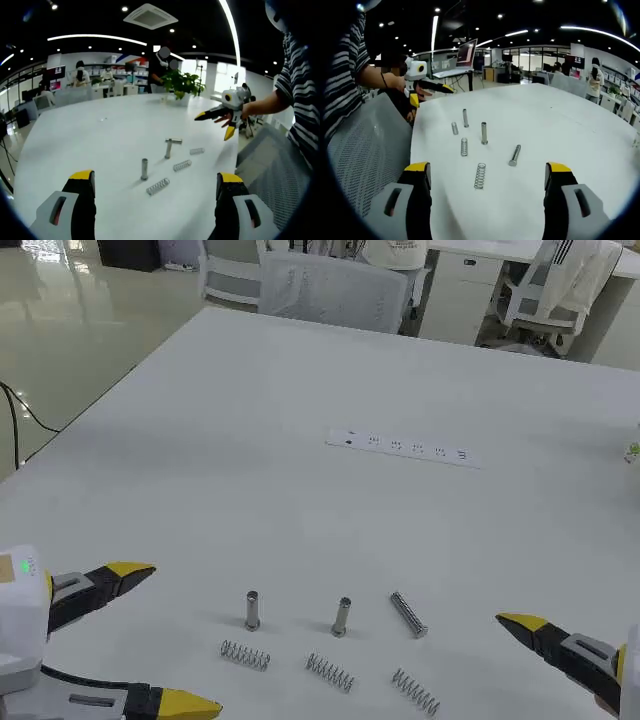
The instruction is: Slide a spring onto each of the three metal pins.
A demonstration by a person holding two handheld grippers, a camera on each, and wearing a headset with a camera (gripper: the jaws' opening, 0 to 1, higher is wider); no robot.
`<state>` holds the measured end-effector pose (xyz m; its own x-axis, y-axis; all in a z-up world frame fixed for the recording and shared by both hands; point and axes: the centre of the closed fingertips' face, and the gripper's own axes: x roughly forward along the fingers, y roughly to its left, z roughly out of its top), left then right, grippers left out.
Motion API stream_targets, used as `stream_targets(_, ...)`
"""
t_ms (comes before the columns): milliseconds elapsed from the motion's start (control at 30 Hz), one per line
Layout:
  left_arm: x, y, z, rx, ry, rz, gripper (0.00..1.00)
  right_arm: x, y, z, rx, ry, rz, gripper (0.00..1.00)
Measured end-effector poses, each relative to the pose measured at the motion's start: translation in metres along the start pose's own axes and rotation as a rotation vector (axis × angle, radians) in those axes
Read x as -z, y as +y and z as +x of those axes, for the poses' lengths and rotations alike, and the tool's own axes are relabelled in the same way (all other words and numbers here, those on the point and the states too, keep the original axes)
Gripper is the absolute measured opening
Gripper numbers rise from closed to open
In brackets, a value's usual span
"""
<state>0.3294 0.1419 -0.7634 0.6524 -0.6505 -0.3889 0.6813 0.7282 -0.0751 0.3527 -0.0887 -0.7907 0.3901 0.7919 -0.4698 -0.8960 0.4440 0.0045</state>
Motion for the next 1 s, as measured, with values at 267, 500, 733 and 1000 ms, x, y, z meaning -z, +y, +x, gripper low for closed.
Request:
stream_targets(267,0.0051,-0.0020,-0.0026,0.005,0.012,0.000,0.98,-0.0004,0.0010,-0.0011,0.000,0.002,0.001,0.92)
stream_targets(500,0.0023,0.0003,-0.0046,-0.003,0.004,-0.002,0.98,0.0004,0.0005,-0.0016,-0.001,0.004,0.001,0.92)
stream_targets(733,-0.0008,-0.0012,-0.0032,0.006,0.000,0.005,0.98,-0.0011,0.0010,-0.0013,-0.006,0.003,0.000,0.91)
stream_targets(1000,-0.0023,-0.0008,-0.0037,0.011,-0.007,-0.009,0.98,0.0003,-0.0005,-0.0034,-0.006,0.008,0.004,0.90)
